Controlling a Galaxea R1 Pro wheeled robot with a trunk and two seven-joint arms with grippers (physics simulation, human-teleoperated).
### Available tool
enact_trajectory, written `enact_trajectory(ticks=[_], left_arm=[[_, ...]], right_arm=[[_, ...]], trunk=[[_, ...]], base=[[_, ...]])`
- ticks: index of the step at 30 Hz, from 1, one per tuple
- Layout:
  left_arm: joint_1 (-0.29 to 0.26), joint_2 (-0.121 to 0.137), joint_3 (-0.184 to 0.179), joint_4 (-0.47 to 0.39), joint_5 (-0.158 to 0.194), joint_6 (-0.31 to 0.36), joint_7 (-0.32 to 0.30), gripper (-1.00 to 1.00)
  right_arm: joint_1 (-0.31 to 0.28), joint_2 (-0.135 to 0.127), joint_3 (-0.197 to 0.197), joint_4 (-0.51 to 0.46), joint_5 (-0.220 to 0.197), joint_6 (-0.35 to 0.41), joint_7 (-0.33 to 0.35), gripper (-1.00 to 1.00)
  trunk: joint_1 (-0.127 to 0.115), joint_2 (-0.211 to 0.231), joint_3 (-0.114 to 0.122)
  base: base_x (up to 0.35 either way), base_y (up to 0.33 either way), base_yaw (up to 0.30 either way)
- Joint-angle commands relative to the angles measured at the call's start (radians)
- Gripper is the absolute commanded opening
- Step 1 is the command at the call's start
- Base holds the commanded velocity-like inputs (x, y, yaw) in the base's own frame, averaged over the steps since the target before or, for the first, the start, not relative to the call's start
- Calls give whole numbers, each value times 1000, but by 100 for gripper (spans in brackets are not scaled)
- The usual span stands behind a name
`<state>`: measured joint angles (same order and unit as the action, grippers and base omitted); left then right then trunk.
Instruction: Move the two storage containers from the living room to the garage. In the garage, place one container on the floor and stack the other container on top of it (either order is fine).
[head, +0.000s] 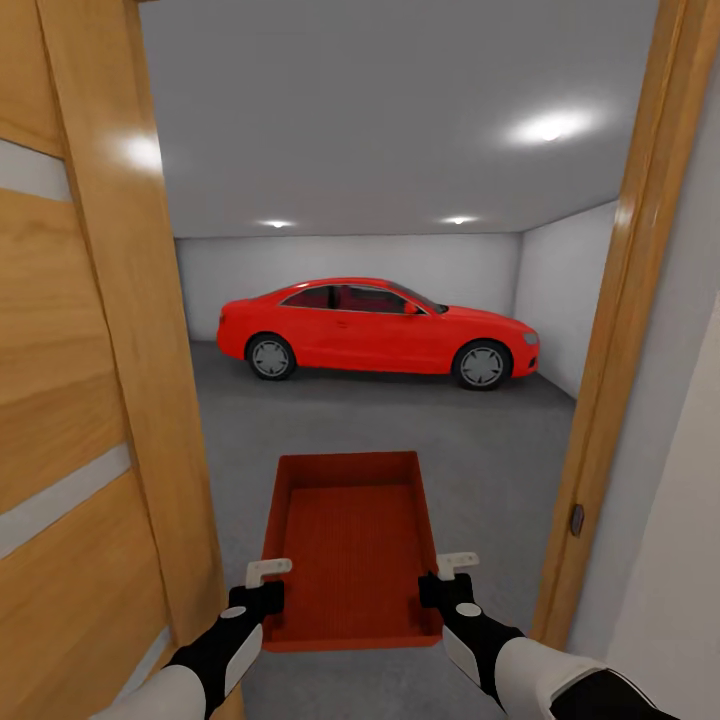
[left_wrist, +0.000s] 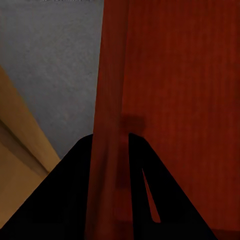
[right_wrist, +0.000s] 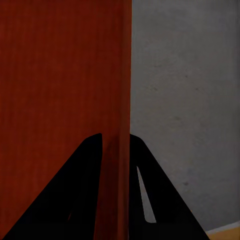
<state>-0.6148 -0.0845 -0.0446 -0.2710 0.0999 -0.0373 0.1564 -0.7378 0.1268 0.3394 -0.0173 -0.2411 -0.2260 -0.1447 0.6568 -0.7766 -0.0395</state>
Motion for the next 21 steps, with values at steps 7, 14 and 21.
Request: enact_trajectory(ticks=[7,14,21], left_arm=[[0,9,3,4,12,-4,31,-100],[0,9,3,5,12,-4,31,-100],[0,9,4,5,13,-4,31,-100]], right_arm=[[-2,1,-30,-3,2,-21,-4,-100],[-2,1,-30,-3,2,-21,-4,-100],[-2,1,-30,-3,2,-21,-4,-100]], trunk=[[0,-1,-2],[0,-1,-2],[0,-1,-2]], base=[[1,1,-1],[0,0,0],[0,0,-20]])
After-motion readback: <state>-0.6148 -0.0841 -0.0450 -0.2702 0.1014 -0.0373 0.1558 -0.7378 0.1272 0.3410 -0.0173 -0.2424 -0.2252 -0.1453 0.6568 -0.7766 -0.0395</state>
